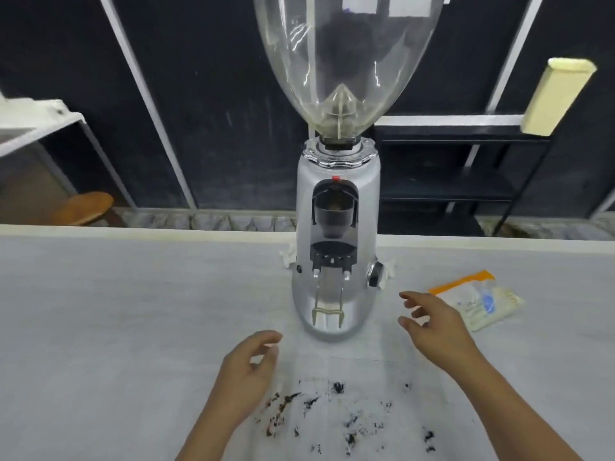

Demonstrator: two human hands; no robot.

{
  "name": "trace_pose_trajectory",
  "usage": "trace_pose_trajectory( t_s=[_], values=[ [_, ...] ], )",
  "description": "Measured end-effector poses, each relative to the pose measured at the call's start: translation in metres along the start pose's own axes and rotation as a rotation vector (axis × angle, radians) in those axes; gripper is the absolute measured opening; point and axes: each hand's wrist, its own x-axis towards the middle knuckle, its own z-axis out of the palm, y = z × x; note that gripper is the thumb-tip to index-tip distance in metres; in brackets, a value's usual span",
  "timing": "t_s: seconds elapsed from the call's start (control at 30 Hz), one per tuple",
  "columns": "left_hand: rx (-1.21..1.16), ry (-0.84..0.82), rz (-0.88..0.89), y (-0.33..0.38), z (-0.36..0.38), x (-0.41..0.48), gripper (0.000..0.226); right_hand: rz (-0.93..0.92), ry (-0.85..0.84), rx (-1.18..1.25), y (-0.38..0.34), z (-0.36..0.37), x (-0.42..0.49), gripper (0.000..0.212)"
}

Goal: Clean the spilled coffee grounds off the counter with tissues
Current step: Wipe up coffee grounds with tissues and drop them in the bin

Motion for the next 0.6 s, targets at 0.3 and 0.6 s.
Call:
trace_pose_trajectory(
  t_s=[0.3,0.6],
  values=[
    [0.060,0.007,0.095,0.003,0.017,0.195,0.046,0.000,-0.063,-0.333,0.022,0.039,0.110,0.061],
    [0.365,0.010,0.236,-0.008,0.029,0.235,0.015,-0.019,0.036,-0.406,0.046,0.049,0.129,0.021]
  ],
)
